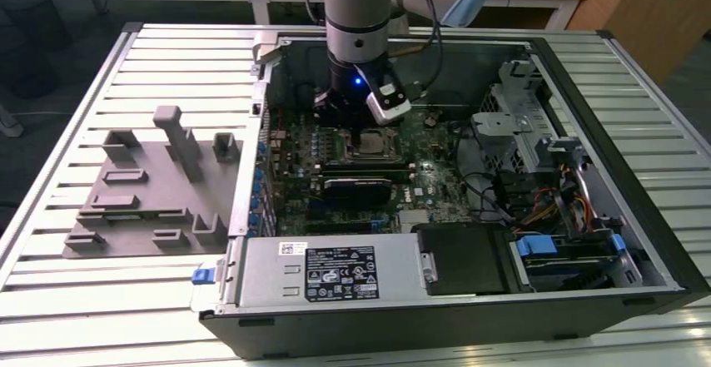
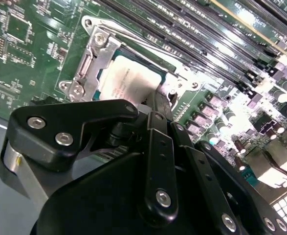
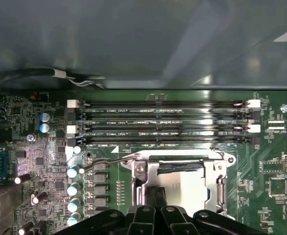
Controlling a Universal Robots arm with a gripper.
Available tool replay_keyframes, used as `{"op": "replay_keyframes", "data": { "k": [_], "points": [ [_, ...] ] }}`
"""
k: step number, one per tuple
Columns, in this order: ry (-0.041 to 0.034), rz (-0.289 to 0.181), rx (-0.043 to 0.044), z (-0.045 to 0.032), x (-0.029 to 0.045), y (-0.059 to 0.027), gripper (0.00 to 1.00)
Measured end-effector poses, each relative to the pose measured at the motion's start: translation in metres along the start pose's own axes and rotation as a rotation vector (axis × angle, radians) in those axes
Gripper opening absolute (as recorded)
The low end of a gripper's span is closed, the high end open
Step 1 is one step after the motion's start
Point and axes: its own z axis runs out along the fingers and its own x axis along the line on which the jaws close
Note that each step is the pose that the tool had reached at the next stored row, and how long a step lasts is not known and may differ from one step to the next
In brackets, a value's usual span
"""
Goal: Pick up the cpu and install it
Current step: 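Close the cpu cover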
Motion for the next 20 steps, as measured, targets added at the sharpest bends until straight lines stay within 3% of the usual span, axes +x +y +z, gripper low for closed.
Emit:
{"op": "replay_keyframes", "data": {
  "k": [10, 20],
  "points": [
    [0.0001, 0.000, 0.0002, 0.0040, 0.0027, -0.0002, 0.11],
    [-0.0001, 0.000, -0.0001, 0.0044, 0.0003, 0.0000, 0.11]
  ]
}}
